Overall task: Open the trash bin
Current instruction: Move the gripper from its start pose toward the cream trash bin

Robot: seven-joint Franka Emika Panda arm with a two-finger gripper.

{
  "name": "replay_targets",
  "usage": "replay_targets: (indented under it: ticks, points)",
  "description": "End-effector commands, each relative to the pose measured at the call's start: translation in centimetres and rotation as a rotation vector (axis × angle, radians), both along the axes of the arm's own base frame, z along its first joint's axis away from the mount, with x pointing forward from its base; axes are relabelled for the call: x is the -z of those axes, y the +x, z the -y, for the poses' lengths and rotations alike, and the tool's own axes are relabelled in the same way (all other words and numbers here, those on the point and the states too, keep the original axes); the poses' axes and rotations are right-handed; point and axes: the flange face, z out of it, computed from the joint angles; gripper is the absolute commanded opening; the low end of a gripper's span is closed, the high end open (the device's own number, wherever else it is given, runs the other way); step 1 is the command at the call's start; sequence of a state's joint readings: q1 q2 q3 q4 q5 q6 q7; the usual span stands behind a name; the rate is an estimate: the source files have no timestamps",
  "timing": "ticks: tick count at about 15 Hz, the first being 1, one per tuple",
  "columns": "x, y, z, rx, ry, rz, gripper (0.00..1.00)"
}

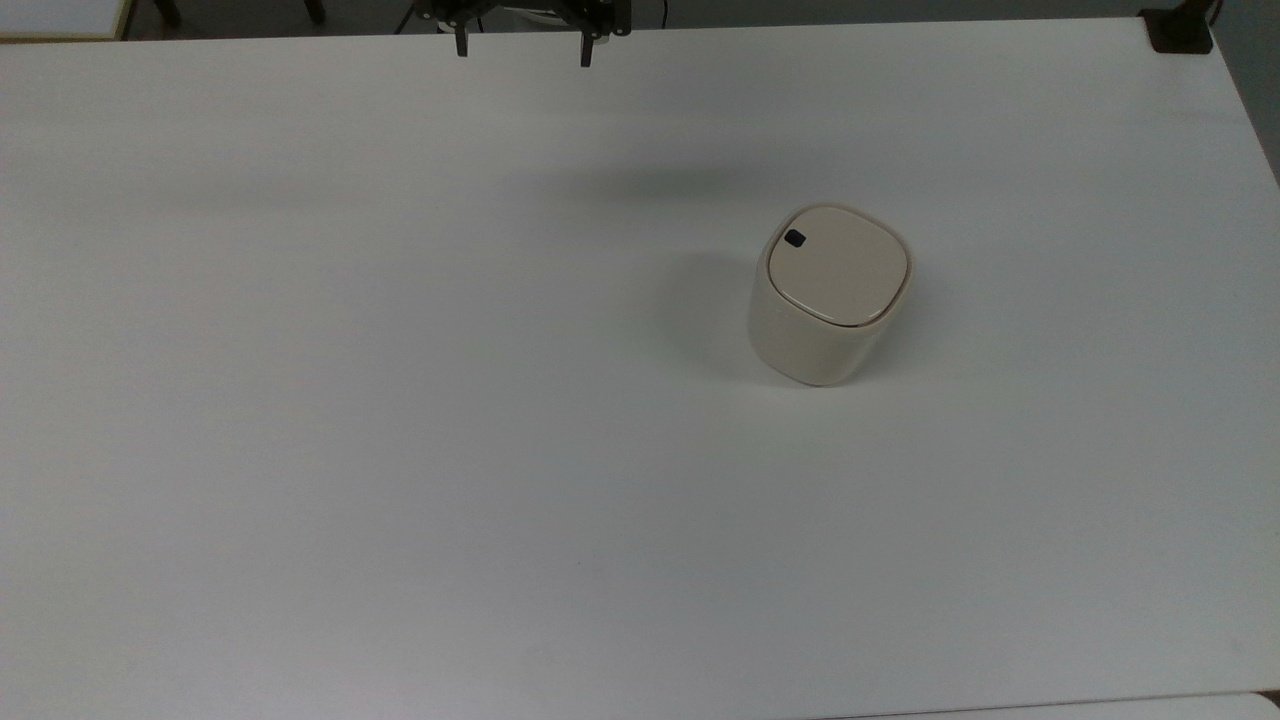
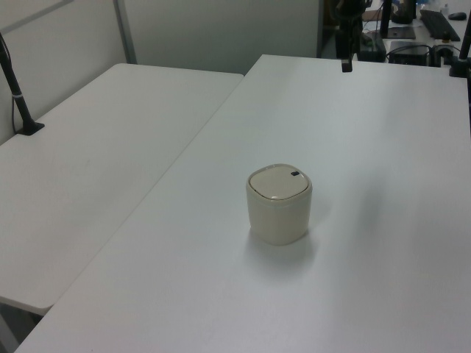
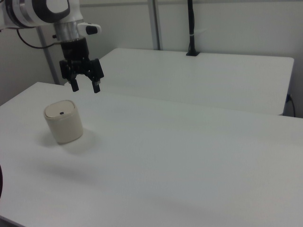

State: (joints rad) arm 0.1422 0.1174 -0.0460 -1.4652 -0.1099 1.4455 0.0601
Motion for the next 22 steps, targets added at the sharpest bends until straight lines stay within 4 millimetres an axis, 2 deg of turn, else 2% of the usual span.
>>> replay_targets:
  ticks: [1,4,9,10,11,13,14,15,17,19,22]
  points:
    - [-0.4,-0.1,0.2,0.004,0.001,0.010,1.00]
    - [0.0,0.1,-0.8,0.001,-0.002,0.021,1.00]
    - [0.0,0.1,-0.7,-0.008,-0.001,0.017,1.00]
    - [0.3,0.2,-0.5,-0.006,-0.002,0.012,0.93]
    - [0.6,0.4,-0.7,-0.008,-0.001,0.007,0.78]
    - [1.1,0.6,-0.9,-0.009,-0.001,0.000,0.31]
    - [1.2,0.7,-1.0,-0.011,0.001,0.001,0.12]
    - [1.7,1.1,-1.1,-0.018,0.006,-0.002,0.02]
    - [2.2,1.5,-1.3,-0.039,0.029,0.004,0.00]
    - [3.1,2.2,-2.0,-0.155,0.070,-0.004,0.00]
    - [5.5,2.8,-6.5,-0.488,0.163,-0.049,0.00]
